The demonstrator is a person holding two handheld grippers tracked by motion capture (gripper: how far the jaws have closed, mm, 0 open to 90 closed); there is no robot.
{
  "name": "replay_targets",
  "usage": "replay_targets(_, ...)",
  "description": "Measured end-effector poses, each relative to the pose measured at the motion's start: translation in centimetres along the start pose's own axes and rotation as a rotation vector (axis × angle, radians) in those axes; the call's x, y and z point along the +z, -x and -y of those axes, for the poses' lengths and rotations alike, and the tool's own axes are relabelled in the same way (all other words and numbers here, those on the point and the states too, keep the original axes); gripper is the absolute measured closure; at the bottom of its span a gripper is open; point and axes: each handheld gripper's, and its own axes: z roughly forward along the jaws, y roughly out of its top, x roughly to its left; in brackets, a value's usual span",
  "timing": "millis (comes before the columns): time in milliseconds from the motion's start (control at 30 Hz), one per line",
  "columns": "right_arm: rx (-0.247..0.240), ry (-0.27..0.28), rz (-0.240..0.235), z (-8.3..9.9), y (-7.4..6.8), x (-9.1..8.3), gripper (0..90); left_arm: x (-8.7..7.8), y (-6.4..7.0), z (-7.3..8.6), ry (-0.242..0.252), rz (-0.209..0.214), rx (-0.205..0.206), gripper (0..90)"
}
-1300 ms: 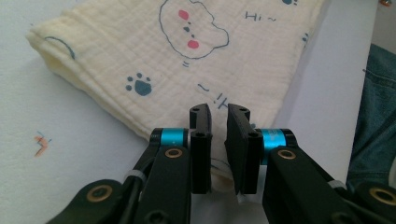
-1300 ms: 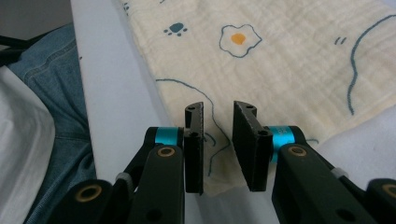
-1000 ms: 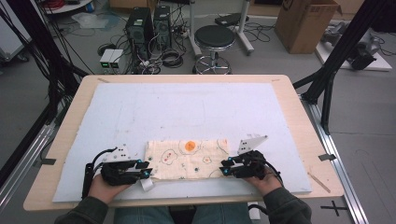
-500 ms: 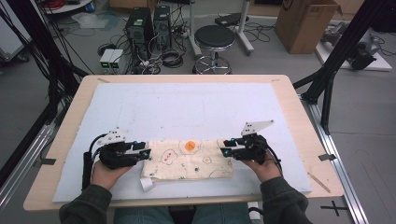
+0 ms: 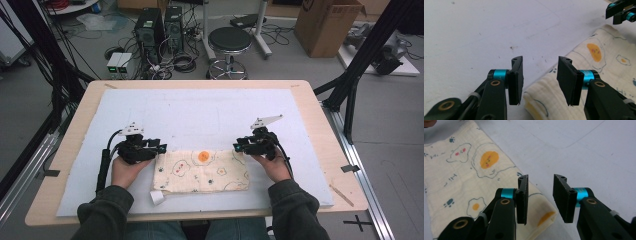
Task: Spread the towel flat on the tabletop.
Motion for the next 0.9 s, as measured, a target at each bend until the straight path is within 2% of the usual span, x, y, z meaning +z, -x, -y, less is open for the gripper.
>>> replay_targets(167, 0.044, -0.041, -0.027, 0.5, 1.0, 0.8, 64.0, 0.7, -0.6, 0.4, -0.058, 0.028, -0.028, 53.1)
replay_targets(233, 0.048, -0.055, -0.031, 0.6, 1.2, 1.0, 64.1, 0.8, -0.6, 0.4, -0.075, 0.024, -0.017, 54.2)
replay_targets(400, 0.068, -0.095, -0.032, 1.2, 1.5, 1.4, 68.9, 1.2, -0.5, 0.7, -0.124, 0.014, 0.001, 68.9)
replay_targets(567, 0.062, -0.111, -0.038, 1.5, 1.5, 1.4, 80.0, 1.4, -0.5, 0.8, -0.156, 0.005, 0.03, 84.6)
replay_targets(733, 0.053, -0.112, -0.041, 1.5, 1.4, 1.2, 84.6, 1.0, -0.7, 0.7, -0.127, -0.023, 0.028, 86.4)
replay_targets(900, 0.029, -0.096, -0.012, 0.9, 1.2, 0.9, 85.3, 0.7, -1.0, 0.4, -0.081, -0.044, 0.003, 86.6)
